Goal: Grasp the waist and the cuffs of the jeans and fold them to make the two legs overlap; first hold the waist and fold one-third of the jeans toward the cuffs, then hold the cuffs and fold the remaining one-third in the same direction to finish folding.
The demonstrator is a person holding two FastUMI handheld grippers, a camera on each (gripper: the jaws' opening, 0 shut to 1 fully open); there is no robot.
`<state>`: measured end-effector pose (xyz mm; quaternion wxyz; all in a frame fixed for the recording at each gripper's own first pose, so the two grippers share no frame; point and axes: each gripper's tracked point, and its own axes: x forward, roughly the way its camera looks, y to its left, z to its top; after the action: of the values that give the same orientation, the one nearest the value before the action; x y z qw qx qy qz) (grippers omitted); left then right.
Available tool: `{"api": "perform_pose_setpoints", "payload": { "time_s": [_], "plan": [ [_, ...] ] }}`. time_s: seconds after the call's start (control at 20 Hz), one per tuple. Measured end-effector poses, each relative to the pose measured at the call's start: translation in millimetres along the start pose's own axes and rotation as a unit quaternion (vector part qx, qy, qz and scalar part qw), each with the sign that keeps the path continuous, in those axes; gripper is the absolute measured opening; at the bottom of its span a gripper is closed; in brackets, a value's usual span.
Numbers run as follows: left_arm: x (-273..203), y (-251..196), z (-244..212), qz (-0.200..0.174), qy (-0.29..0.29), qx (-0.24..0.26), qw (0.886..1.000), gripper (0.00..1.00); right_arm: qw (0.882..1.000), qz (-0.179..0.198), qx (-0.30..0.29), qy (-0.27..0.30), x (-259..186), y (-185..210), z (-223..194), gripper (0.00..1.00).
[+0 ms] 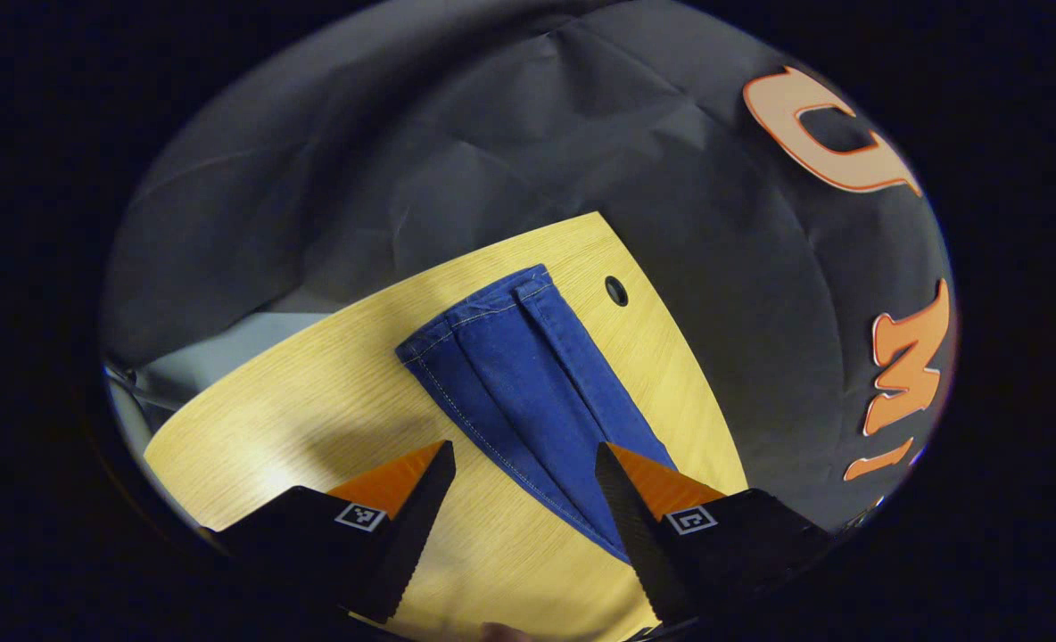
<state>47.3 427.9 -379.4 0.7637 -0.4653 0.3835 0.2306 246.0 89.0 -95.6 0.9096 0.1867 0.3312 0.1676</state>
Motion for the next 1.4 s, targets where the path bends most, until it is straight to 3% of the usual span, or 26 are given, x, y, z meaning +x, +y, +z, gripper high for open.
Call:
{"api": "perform_pose_setpoints", "payload": {
  "time_s": [0.35, 0.6, 0.85, 1.15, 1.3, 1.35, 1.4],
  "plan": [
    [41.4, 27.5, -2.7, 0.019, 0.041, -0.070, 0.997, 0.98, 0.999, -0.031, 0.016, -0.041, -37.0, -21.8, 22.0, 0.97],
    [60.2, 15.0, 19.8, 0.003, 0.027, -0.095, 0.995, 0.95, 0.998, -0.040, 0.030, -0.047, -45.3, -31.9, 27.3, 0.97],
    [72.1, 2.6, 30.9, -0.011, 0.031, -0.108, 0.994, 0.91, 0.997, -0.046, 0.039, -0.046, -50.2, -40.5, 26.8, 0.97],
    [96.1, 2.0, 34.7, 0.008, 0.041, -0.086, 0.995, 0.84, 0.997, -0.051, 0.046, -0.046, -59.6, -48.6, 24.3, 0.98],
    [110.2, 13.1, 33.5, 0.019, 0.050, -0.086, 0.995, 0.35, 0.996, -0.049, 0.063, -0.047, -64.4, -57.7, 21.9, 0.98],
    [115.8, 13.4, 31.9, 0.010, 0.053, -0.102, 0.993, 0.29, 0.995, -0.049, 0.069, -0.048, -65.4, -61.0, 22.4, 0.98],
    [112.5, 10.0, 28.8, -0.001, 0.055, -0.108, 0.993, 0.11, 0.995, -0.053, 0.073, -0.048, -66.2, -65.4, 20.4, 0.98]
  ]
}}
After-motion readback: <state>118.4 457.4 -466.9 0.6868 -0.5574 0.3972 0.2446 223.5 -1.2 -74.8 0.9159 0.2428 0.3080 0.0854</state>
